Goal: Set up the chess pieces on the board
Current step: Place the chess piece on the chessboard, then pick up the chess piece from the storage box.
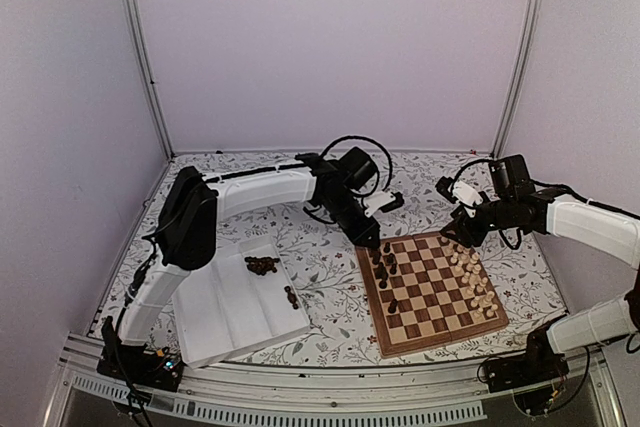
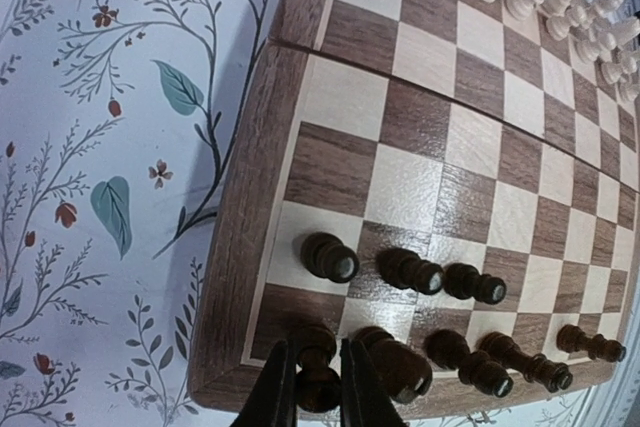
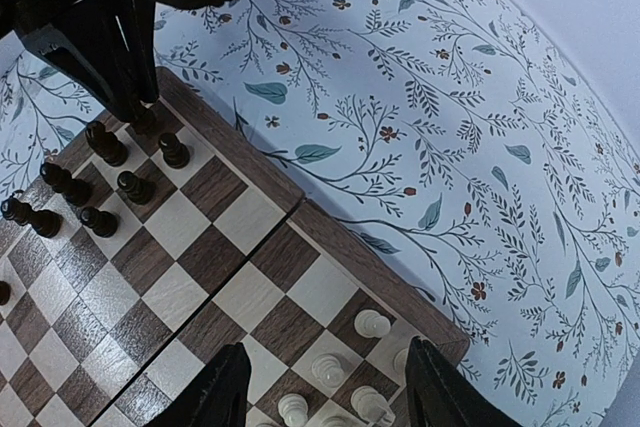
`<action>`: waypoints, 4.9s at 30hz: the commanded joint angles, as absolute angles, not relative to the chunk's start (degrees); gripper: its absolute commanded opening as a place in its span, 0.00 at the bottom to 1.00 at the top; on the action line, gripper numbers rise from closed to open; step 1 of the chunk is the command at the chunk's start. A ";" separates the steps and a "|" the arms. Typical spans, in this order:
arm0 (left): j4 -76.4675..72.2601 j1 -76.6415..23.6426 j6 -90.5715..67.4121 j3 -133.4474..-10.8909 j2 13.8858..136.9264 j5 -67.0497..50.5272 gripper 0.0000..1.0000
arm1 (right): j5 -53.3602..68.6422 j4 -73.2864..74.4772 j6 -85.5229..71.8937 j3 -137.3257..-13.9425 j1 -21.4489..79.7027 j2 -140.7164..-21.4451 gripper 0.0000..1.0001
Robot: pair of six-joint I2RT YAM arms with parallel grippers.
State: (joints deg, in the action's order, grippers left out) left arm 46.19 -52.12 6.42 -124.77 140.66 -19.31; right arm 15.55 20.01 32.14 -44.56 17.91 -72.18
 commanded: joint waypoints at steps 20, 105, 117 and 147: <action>46.71 -52.73 6.22 -126.67 141.67 -17.02 0.25 | 16.42 19.77 32.00 -45.18 17.62 -72.69 0.57; 30.37 -57.52 -43.25 -61.24 98.77 -5.85 0.32 | 20.53 22.02 33.22 -45.79 17.74 -71.98 0.59; 28.88 -58.22 -44.29 -60.92 103.10 -5.64 0.33 | 20.83 22.32 33.24 -45.80 17.73 -71.90 0.59; 31.19 -59.00 -49.53 -57.43 99.52 2.78 0.39 | 22.06 22.94 33.31 -46.14 17.74 -72.42 0.62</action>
